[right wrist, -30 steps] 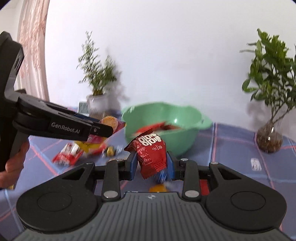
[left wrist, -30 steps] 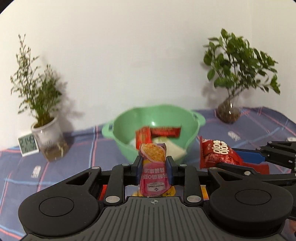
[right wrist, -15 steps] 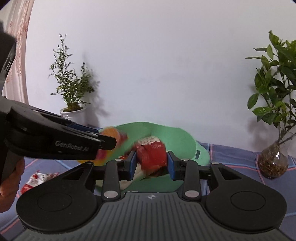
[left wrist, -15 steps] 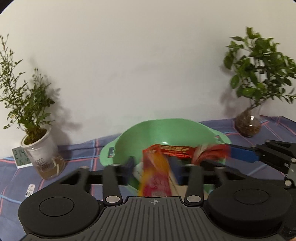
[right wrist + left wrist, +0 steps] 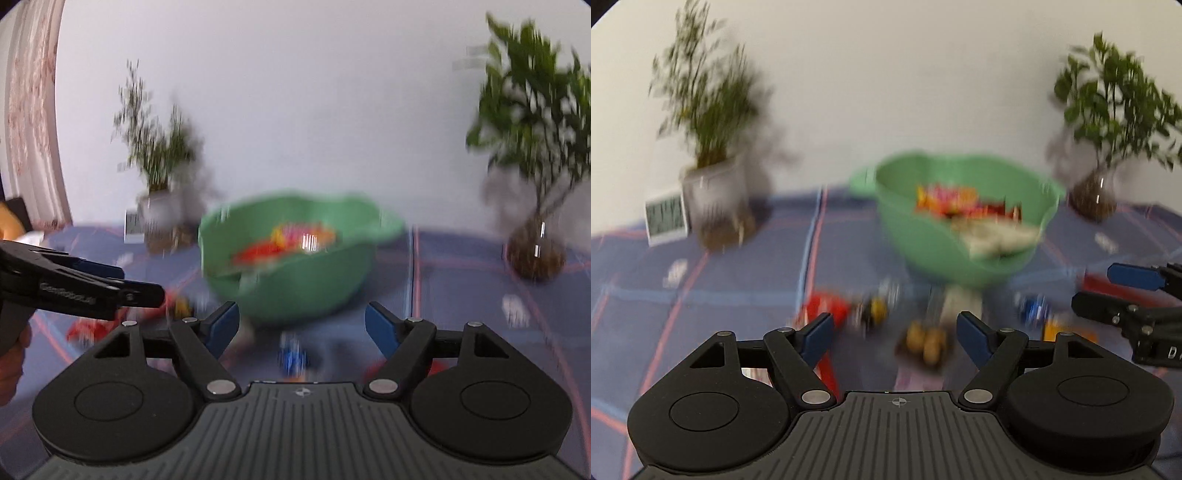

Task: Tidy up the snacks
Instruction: 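Carry the pouch and BBB pack over the green bowl and release both, then grasp the pink candy with the left tool while the right tool grasps the orange candy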

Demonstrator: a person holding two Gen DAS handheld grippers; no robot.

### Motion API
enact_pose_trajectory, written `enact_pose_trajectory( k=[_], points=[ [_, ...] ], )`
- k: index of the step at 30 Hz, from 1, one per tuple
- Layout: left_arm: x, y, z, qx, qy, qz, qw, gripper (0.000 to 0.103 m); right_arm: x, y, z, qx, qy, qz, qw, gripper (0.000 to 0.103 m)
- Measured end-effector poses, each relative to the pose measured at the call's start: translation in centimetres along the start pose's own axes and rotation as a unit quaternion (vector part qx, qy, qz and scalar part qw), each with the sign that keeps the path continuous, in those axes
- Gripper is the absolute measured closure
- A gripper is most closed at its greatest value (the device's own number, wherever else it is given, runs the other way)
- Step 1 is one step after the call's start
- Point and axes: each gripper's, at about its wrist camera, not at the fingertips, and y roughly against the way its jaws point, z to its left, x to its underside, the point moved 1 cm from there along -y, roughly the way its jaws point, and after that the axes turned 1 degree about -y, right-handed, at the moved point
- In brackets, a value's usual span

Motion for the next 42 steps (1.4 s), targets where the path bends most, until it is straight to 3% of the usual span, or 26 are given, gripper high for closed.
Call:
enact_pose_trajectory(
  k=[4,8,13,15,16,18,29,31,32,36,37,38,42],
  points=[
    [2.1,-1.1,0.4,0.002,0.010,0.031,0.9995,0.000,2.3,-1.3,-0.3,-0.006,-0.009,0.057,0.998,0.025],
    [2.8,-1.8,0.1,0.004,0.006,0.040,0.9992,0.000,3.0,-2.4,-0.1,-0.004,-0.003,0.083,0.997,0.027],
    [3.4,-2.2,-0.7,0.015,-0.004,0.046,0.9988,0.000,3.1,-2.7,0.3,0.004,0.006,0.097,0.995,0.046],
    [3.7,-1.9,-1.1,0.023,-0.015,0.040,0.9988,0.000,3.3,-2.6,0.6,0.009,0.021,0.098,0.995,0.065],
    [3.8,-1.6,-1.3,0.025,-0.019,0.038,0.9988,0.009,3.4,-2.4,0.8,0.009,0.029,0.099,0.995,0.069],
    [4.0,-1.3,-1.5,0.027,-0.024,0.037,0.9987,0.015,3.6,-1.9,1.1,0.004,0.035,0.101,0.994,0.070],
    [6.0,1.6,-2.2,0.025,-0.024,0.036,0.9987,0.015,5.2,1.7,3.6,-0.015,0.051,0.103,0.993,0.070],
    [6.2,1.8,-2.3,0.021,-0.024,0.040,0.9987,0.013,5.5,2.1,3.8,-0.015,0.052,0.103,0.993,0.069],
    [6.3,1.9,-2.3,0.022,-0.024,0.043,0.9985,0.005,5.5,2.3,3.9,-0.012,0.054,0.103,0.993,0.069],
    [6.5,2.1,-2.4,0.016,-0.021,0.050,0.9984,0.001,5.5,2.3,3.8,-0.009,0.051,0.108,0.993,0.068],
    [6.6,2.1,-2.4,0.016,-0.020,0.051,0.9984,0.003,5.5,2.2,3.8,-0.008,0.048,0.109,0.993,0.068],
    [6.6,2.2,-2.3,0.016,-0.018,0.050,0.9985,0.014,5.5,2.2,3.8,-0.007,0.047,0.110,0.993,0.068],
    [6.4,2.3,-2.4,0.019,-0.012,0.051,0.9984,0.016,5.7,2.4,4.2,-0.007,0.049,0.108,0.993,0.071]
  ],
)
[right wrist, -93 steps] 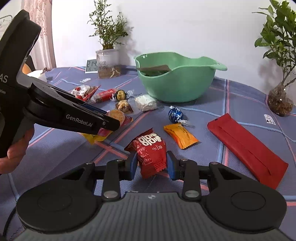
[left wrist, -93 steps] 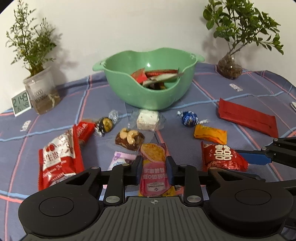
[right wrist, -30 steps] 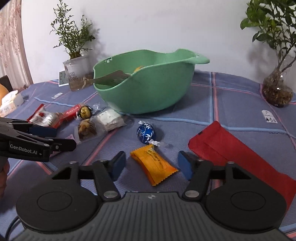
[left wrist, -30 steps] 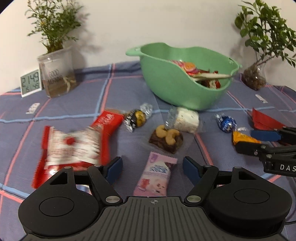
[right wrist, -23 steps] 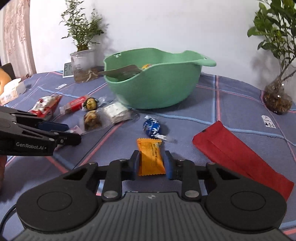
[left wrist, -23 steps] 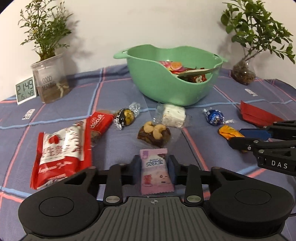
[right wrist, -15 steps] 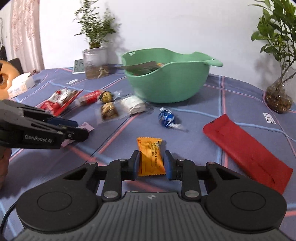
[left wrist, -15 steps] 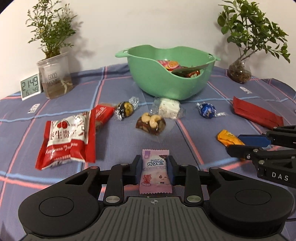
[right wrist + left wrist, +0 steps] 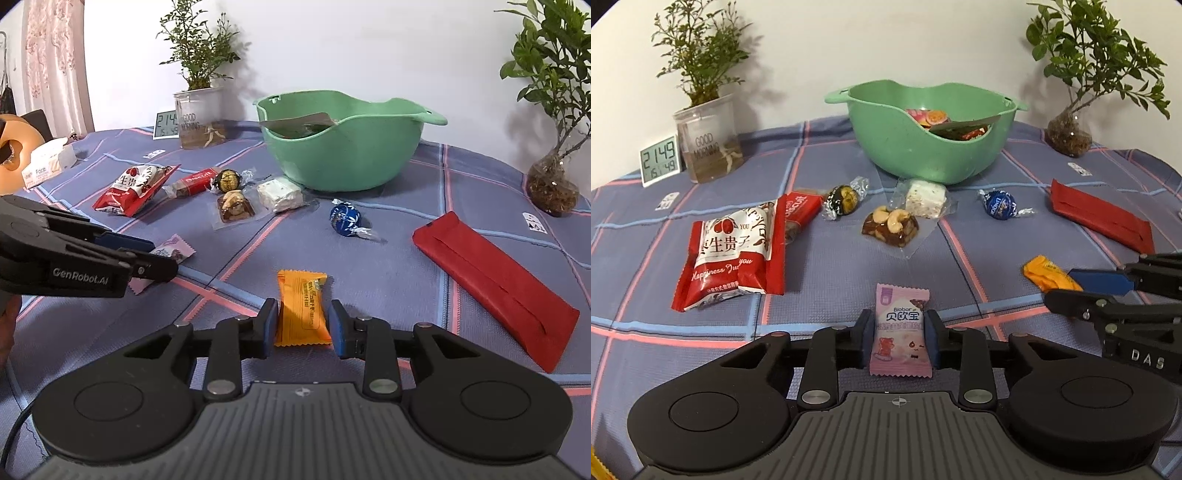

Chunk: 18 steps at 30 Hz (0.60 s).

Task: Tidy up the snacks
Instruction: 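Grasp the pink candy with the left tool while the right tool grasps the orange candy, then carry both candies over the green bowl and open both tools to drop them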

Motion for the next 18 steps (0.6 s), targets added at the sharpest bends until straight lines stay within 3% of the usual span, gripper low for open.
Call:
enact_pose_trajectory(
  k=[18],
  points=[
    [-3.9,1.4,-1.3,-0.014,-0.021,-0.032,0.9992,0.018,-1.8,2.0,0.7,-0.013,0.006,-0.051,0.999,0.072]
  ],
)
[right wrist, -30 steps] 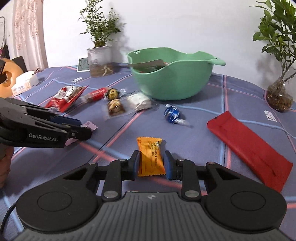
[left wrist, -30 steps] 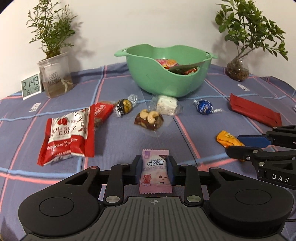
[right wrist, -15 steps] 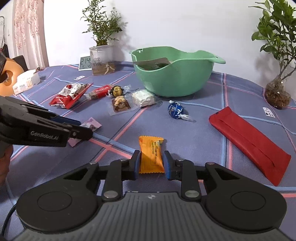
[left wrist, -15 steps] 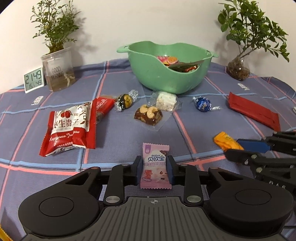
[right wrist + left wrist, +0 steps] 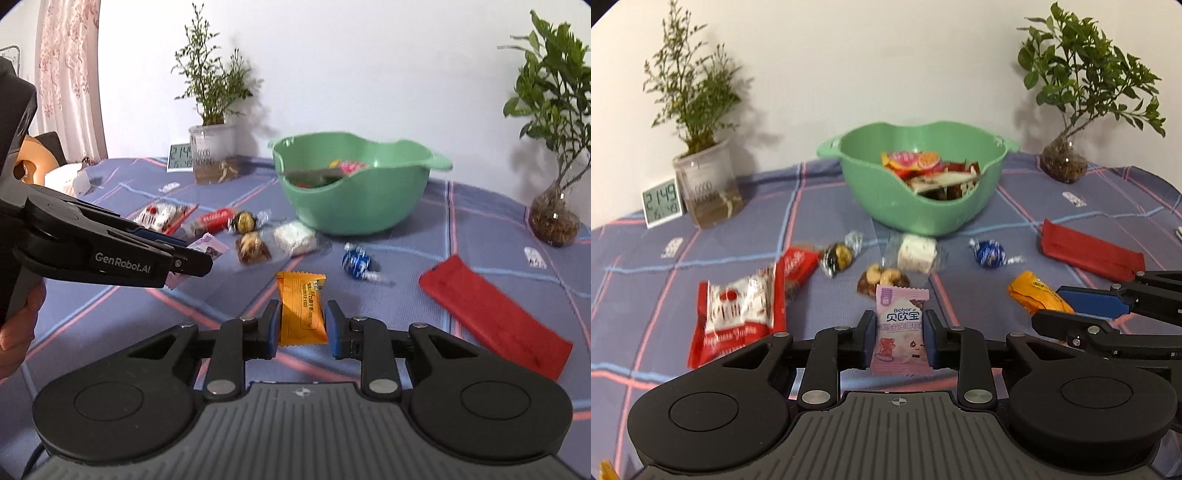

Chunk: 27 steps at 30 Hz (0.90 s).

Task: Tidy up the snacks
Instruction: 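Carry both candies over the green bowl and open both tools to drop them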

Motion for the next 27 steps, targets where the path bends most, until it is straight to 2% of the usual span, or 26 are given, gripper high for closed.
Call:
enact_pose_trajectory(
  k=[10,16,27],
  points=[
    [-5.0,0.1,-0.2,0.002,-0.015,-0.047,0.9988,0.018,-4.0,-0.1,-1.4,0.011,0.001,-0.049,0.999,0.072],
    [-8.8,-1.3,-0.1,0.003,-0.019,-0.076,0.9969,0.018,-7.1,-1.4,-2.8,0.018,-0.008,-0.079,0.997,0.072],
    [-12.3,-6.4,-0.3,0.006,-0.013,-0.075,0.9971,0.017,-10.8,-6.9,-5.2,0.029,-0.025,-0.077,0.996,0.072]
  ],
)
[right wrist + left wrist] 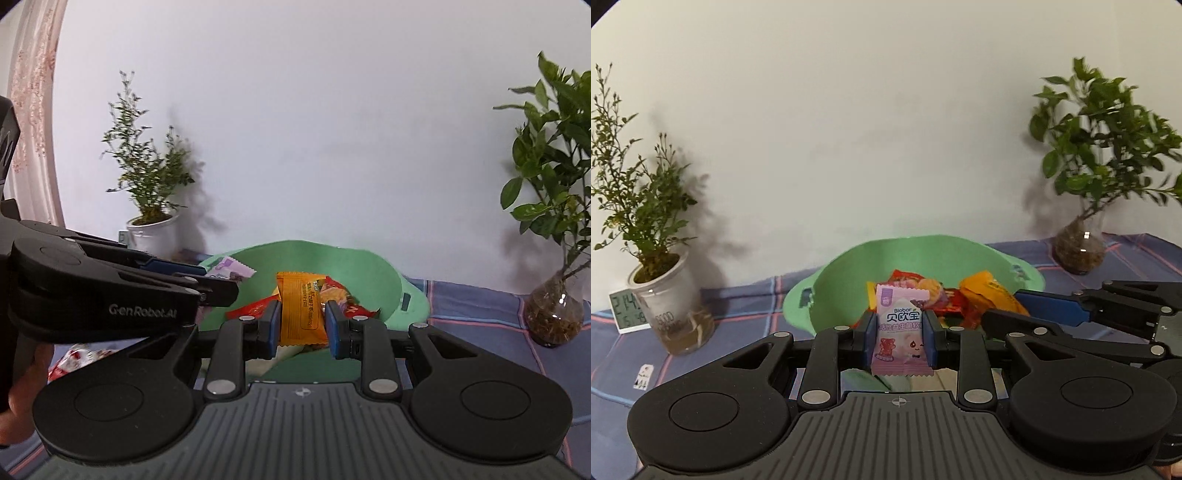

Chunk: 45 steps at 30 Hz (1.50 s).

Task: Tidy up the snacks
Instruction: 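Carry both candies over the green bowl and open both tools to drop them, then grasp the nut-topped chocolate square with the left tool while the right tool grasps the blue foil ball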

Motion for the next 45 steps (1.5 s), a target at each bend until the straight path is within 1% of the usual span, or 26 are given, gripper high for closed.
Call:
enact_pose_trajectory(
  k=[2,3,5,7,8,9,10,12,15,17,19,22,26,30,31,32,33,35,38,41,45],
  points=[
    [0.0,-0.9,0.2,0.003,0.004,0.003,1.0000,0.015,0.0,-1.0,-0.2,0.006,-0.004,0.004,1.000,0.072],
    [0.0,-1.3,0.3,0.006,0.008,0.009,0.9999,0.017,0.0,-1.3,-0.4,0.008,-0.008,0.006,1.000,0.070],
    [0.1,-1.4,0.6,0.002,0.015,0.017,0.9997,0.000,0.2,-1.8,-0.8,0.009,-0.019,0.012,1.000,0.070],
    [0.5,-0.4,0.9,0.002,0.018,0.001,0.9998,0.000,0.6,-1.3,-1.0,0.008,-0.025,0.008,1.000,0.069],
    [0.8,0.5,1.1,0.000,0.020,-0.013,0.9997,0.000,0.8,-0.9,-1.0,0.007,-0.026,0.000,1.000,0.064],
    [1.1,1.1,1.3,-0.001,0.022,-0.022,0.9995,0.000,1.0,-0.3,-1.1,0.006,-0.026,-0.007,1.000,0.057],
    [1.5,2.0,1.6,-0.003,0.027,-0.031,0.9992,0.000,1.3,0.3,-1.1,0.007,-0.026,-0.015,1.000,0.054],
    [2.7,3.1,2.3,-0.006,0.037,-0.036,0.9987,0.000,1.9,1.4,-1.2,0.009,-0.027,-0.025,0.999,0.053],
    [4.9,3.7,3.4,-0.011,0.051,-0.024,0.9984,0.000,3.3,2.8,-1.4,0.004,-0.042,-0.028,0.999,0.053],
    [6.7,3.2,3.9,-0.011,0.056,0.001,0.9984,0.000,4.5,2.9,-1.5,-0.003,-0.050,-0.014,0.999,0.052],
    [8.1,2.2,4.1,-0.007,0.063,0.030,0.9975,0.000,5.9,2.3,-1.2,-0.008,-0.044,0.015,0.999,0.052],
    [9.4,1.2,4.0,-0.004,0.061,0.052,0.9968,0.000,7.1,1.1,-0.9,-0.007,-0.038,0.048,0.998,0.052],
    [10.0,0.3,3.5,0.002,0.043,0.060,0.9973,0.000,7.7,-0.5,-0.6,-0.004,-0.030,0.080,0.996,0.052],
    [10.2,-1.2,3.3,0.013,0.040,0.071,0.9966,0.000,7.9,-1.8,-0.8,-0.005,-0.031,0.106,0.994,0.053],
    [10.3,-1.5,3.1,0.015,0.039,0.075,0.9963,0.000,7.9,-2.1,-0.8,-0.005,-0.033,0.110,0.993,0.053],
    [10.3,-1.9,3.0,0.018,0.036,0.081,0.9959,0.000,7.9,-2.4,-0.7,-0.005,-0.033,0.114,0.993,0.056],
    [10.5,-2.0,2.8,0.020,0.034,0.084,0.9957,0.000,8.0,-2.5,-0.7,-0.006,-0.033,0.117,0.993,0.063],
    [10.8,-1.8,2.7,0.020,0.030,0.080,0.9961,0.000,8.1,-2.7,-0.5,-0.006,-0.027,0.123,0.992,0.071],
    [11.0,-1.2,3.0,0.029,0.040,0.080,0.9955,0.000,8.3,-2.2,0.0,-0.004,-0.016,0.122,0.992,0.071],
    [11.4,-0.4,2.9,0.024,0.040,0.079,0.9957,0.000,8.5,-1.5,0.3,0.000,-0.009,0.121,0.993,0.071],
    [12.3,1.4,2.4,0.022,0.032,0.078,0.9962,0.000,9.1,-0.1,0.6,-0.001,-0.016,0.120,0.993,0.071]
  ],
)
